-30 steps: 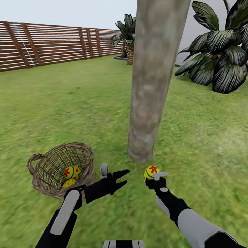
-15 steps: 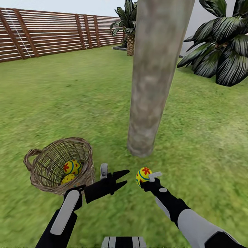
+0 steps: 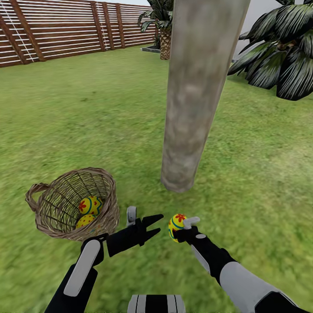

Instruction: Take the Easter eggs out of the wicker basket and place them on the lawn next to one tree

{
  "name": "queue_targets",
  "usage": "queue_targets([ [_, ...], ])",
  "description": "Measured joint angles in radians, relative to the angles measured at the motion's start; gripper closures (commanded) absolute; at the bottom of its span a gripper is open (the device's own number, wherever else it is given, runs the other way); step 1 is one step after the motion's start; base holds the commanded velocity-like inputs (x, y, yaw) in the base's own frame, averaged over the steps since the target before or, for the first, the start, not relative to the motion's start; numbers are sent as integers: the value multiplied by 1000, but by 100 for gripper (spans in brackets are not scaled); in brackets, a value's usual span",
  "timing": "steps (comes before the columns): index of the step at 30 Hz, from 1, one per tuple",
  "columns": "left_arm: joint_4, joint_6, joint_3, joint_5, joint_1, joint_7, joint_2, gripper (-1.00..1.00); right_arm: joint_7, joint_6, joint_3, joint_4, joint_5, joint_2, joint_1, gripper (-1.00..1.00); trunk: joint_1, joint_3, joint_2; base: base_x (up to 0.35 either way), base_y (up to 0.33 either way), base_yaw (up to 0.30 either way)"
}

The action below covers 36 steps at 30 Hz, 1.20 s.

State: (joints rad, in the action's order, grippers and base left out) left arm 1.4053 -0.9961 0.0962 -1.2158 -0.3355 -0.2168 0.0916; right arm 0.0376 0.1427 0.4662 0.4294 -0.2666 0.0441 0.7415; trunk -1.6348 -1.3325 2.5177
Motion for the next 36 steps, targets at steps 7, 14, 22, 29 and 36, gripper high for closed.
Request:
queue_targets([
  [7, 0, 0, 0, 0, 0, 0, 4, -100, 10, 75, -3, -32, -10, 67, 51, 100, 0, 0, 0, 0, 0, 0],
  [14, 0, 0, 6, 2, 0, 0, 6, -100, 15, 66, -5, -128, -11, 86, 107, 100, -1, -11, 1, 0, 0, 0],
  [22, 0, 0, 6, 2, 0, 0, 6, -100, 43, 16, -6, -130, -5, 87, 108, 100, -5, -42, 3, 0, 0, 0],
  [29, 0, 0, 6, 2, 0, 0, 6, -100, 41, -43, -5, -126, -3, 85, 108, 100, -6, -50, 3, 0, 0, 0],
  [36, 0, 0, 6, 2, 0, 0, 6, -100, 42, -37, -5, -125, -4, 87, 108, 100, -8, -66, 4, 0, 0, 0],
])
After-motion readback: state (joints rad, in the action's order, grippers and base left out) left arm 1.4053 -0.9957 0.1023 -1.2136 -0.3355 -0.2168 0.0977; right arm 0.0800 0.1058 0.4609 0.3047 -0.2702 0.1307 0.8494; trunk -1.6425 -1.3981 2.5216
